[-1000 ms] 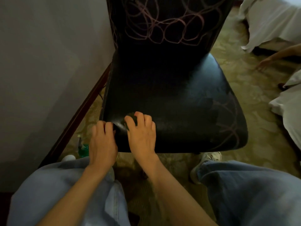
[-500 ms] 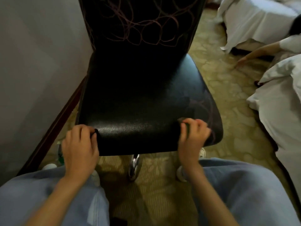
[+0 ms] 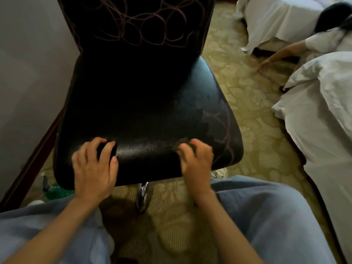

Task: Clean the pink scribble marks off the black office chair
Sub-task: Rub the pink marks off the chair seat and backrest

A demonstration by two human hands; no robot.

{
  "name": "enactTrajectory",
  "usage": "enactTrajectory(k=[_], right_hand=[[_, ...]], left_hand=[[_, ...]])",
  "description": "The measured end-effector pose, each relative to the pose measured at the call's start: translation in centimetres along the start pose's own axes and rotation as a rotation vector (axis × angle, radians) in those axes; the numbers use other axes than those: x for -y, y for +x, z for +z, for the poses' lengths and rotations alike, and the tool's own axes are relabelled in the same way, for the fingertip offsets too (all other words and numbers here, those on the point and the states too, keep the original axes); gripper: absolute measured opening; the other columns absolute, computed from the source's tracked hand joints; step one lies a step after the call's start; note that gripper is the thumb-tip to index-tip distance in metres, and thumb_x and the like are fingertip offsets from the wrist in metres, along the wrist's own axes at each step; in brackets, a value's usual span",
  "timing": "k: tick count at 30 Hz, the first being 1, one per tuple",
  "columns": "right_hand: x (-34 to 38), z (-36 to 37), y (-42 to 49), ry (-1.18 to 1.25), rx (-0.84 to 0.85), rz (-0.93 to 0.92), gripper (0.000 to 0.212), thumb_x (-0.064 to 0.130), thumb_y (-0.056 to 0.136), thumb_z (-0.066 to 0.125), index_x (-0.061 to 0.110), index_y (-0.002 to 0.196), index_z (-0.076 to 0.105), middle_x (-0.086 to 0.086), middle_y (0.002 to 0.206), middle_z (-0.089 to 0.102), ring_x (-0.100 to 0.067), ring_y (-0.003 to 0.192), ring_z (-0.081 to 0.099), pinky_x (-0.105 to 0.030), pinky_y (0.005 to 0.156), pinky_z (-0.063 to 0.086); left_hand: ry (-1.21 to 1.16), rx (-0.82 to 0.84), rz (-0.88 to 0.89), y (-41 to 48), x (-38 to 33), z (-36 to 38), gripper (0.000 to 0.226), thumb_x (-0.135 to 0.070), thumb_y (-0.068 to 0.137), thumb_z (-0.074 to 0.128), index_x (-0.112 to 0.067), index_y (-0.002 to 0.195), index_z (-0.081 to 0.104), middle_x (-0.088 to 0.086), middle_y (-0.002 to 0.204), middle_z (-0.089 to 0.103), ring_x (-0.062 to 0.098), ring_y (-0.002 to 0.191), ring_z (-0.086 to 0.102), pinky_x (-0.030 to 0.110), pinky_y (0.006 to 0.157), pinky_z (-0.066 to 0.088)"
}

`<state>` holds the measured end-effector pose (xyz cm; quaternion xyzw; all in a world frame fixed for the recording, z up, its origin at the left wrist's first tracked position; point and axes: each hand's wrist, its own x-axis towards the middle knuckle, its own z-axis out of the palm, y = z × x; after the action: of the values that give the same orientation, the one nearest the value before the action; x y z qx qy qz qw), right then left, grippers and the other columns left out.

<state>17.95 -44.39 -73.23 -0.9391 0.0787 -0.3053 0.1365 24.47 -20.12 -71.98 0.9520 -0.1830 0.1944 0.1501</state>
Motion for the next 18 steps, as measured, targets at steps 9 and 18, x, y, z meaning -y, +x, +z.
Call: enactTrajectory(k=[9,18], right_hand=[[-8.1,-3.0,-0.9,0.051,-0.244,0.376,0.015,0.026,0.093,0.045,0.019,0.105,0.05,-0.02,0.11,0.053,-0.034,0.099,0.046,-0.019,0.09,0.025],[5.4,-0.1,-5.5,0.087,0.066,-0.144,0.028,0.025,0.083,0.048,0.028,0.112,0.049,-0.002,0.122,0.041,-0.022,0.112,0.042,-0.03,0.093,0.036]], left_hand=[[0.004,0.062,0.024,0.8,1.3,-0.9,0.046,-0.034,0.091,0.031,-0.005,0.123,0.048,0.02,0.128,0.04,0.042,0.117,0.037,0.055,0.094,0.03],[-0.042,0.029,0.008,1.1,0.7,-1.9,0.047,-0.031,0.092,0.035,-0.001,0.125,0.05,0.024,0.128,0.042,0.041,0.117,0.038,0.056,0.096,0.032]])
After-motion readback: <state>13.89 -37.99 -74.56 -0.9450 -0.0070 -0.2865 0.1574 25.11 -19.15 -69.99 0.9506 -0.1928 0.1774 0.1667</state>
